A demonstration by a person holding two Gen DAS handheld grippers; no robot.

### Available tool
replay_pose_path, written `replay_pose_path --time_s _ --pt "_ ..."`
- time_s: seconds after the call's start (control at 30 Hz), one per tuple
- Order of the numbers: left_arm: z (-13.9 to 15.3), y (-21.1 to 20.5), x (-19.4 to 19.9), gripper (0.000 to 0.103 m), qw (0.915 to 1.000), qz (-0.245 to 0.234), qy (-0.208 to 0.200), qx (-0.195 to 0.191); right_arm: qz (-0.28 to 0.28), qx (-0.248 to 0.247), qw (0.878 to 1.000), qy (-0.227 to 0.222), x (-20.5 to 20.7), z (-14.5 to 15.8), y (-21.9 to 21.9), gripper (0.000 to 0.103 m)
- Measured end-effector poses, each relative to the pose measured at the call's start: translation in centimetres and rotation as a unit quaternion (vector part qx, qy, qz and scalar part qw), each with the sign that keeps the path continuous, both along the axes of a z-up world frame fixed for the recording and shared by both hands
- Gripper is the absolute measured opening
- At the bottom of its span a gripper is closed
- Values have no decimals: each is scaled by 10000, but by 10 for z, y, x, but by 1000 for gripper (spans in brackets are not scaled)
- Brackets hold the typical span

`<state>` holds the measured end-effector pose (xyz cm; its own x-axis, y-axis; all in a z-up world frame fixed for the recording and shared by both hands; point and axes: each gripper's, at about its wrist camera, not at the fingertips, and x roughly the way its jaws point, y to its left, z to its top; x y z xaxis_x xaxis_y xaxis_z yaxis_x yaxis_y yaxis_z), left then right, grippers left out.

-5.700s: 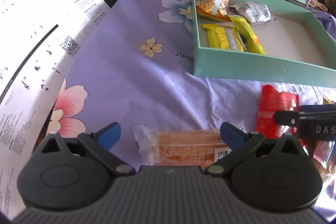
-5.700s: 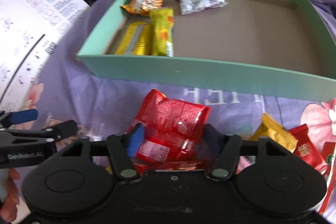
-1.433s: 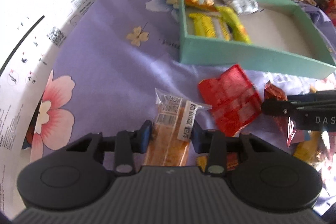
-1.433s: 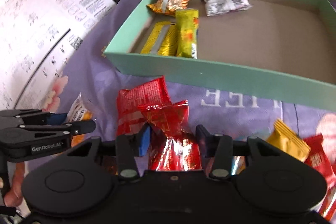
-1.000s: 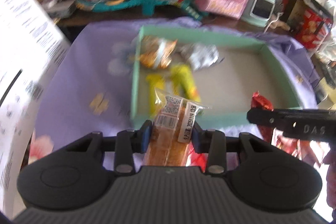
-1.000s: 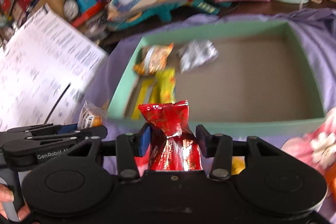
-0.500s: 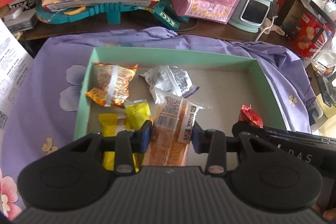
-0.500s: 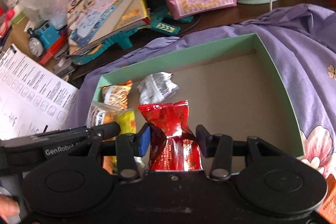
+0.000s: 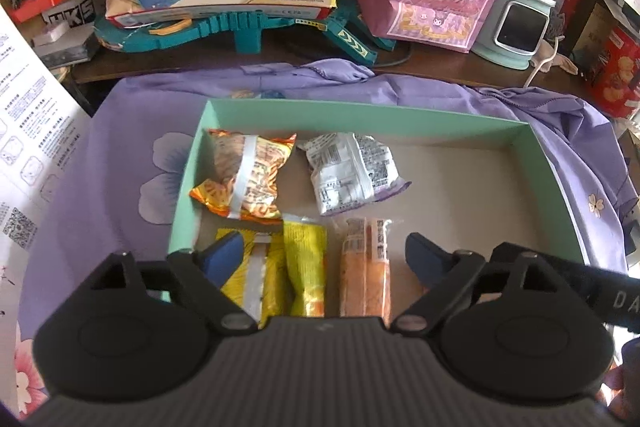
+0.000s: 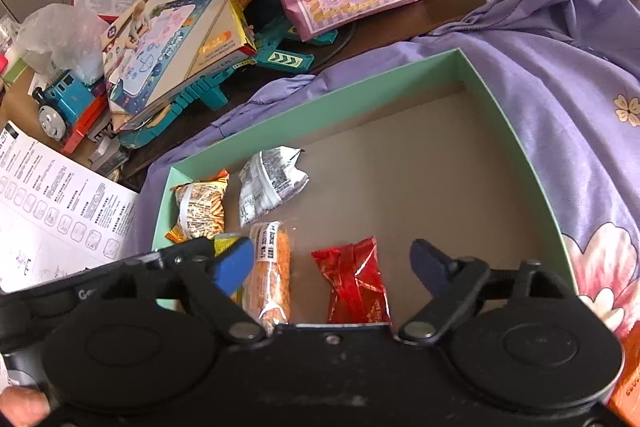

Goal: Organize snacks
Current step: 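Lower the wafer bar and red candy into the box and open both tools, then move the left tool toward the large red packet while the right tool approaches the yellow packet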

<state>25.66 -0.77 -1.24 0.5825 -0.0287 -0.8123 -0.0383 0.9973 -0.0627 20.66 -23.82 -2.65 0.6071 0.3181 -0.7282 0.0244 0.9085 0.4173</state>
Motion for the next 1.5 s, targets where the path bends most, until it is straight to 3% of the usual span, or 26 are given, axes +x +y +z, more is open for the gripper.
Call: replay_pose_path --time_s 0.4,0.63,0.97,1.23,1.33,1.5 --pt "13 5 -57 102 9999 -54 -93 51 200 -252 9991 -287 -45 30 8 102" --pt "15 7 -99 103 9997 -157 -120 123 303 -377 9983 -324 -78 38 14 103" --pt "-16 35 -141 103 9996 29 224 159 525 -604 9967 110 -118 1 24 103" --pt "-51 50 -151 103 9979 172 584 230 959 -1126 9890 -18 -140 -19 45 103" --pt "-58 53 -149 103 9972 254 676 203 1060 -1175 9874 16 -141 -23 50 95" --pt "-67 52 -142 103 9965 326 755 159 1256 -1033 9867 60 -141 -29 55 74"
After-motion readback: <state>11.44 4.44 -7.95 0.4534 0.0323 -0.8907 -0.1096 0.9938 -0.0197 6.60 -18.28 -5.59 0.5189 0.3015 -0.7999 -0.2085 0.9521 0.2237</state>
